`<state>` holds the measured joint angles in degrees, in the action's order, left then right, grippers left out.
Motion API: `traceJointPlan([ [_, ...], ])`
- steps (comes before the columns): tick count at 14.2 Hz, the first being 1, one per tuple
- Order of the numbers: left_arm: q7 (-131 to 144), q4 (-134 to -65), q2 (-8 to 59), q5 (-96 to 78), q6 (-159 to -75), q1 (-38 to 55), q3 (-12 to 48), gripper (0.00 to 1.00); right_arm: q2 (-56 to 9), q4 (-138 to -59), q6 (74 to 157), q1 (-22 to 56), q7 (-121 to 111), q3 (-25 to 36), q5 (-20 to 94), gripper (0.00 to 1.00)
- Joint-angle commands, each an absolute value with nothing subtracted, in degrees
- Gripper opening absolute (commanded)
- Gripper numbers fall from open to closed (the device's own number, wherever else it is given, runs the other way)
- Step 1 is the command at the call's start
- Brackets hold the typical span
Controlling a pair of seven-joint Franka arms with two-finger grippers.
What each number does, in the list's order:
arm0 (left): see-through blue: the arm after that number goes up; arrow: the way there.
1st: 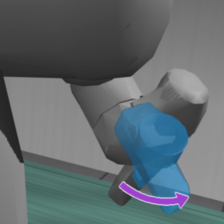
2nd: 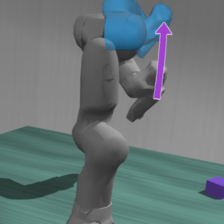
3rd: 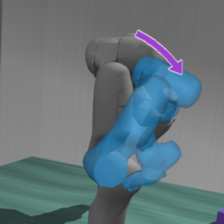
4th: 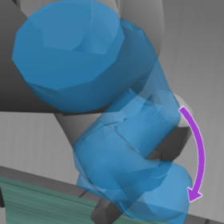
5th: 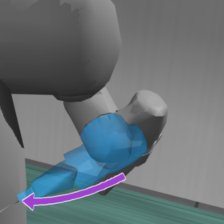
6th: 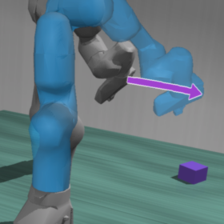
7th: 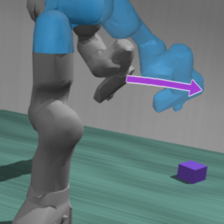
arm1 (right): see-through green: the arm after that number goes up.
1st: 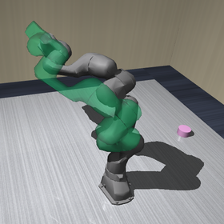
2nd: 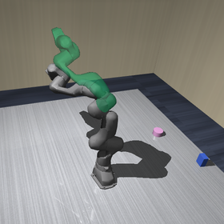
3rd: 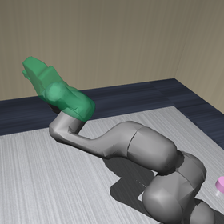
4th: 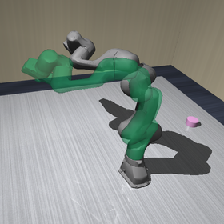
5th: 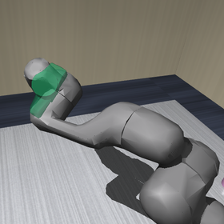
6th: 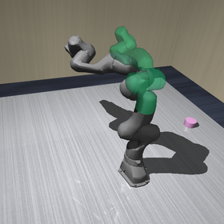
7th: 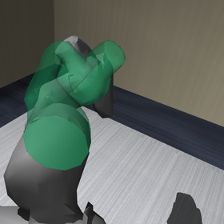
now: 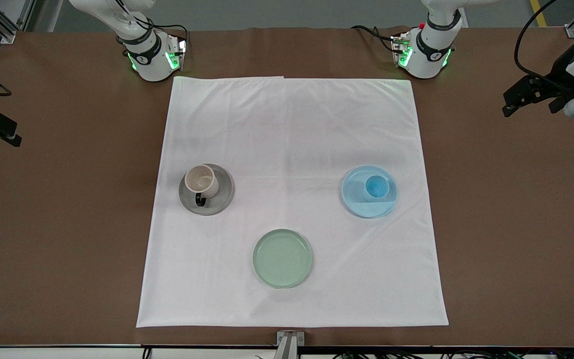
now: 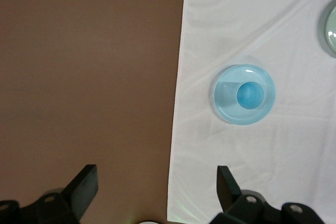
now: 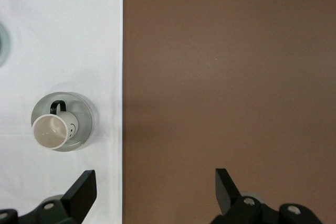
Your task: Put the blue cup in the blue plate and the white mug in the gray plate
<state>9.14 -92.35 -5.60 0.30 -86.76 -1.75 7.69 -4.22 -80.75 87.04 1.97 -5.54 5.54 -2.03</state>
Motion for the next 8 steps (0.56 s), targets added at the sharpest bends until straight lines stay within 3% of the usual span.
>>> traceJointPlan([
  [1, 8.3, -91.1, -4.9, 0.5, -86.4, -2.0, 7.9, 1.0, -4.6, -80.0, 86.8, 1.3, -5.0, 5.3, -0.7, 1.0],
  [8, 8.4, -91.1, -4.9, 0.5, -86.0, -2.0, 7.9, 1.0, -4.6, -80.0, 86.9, 1.3, -5.1, 5.3, -0.7, 1.0],
])
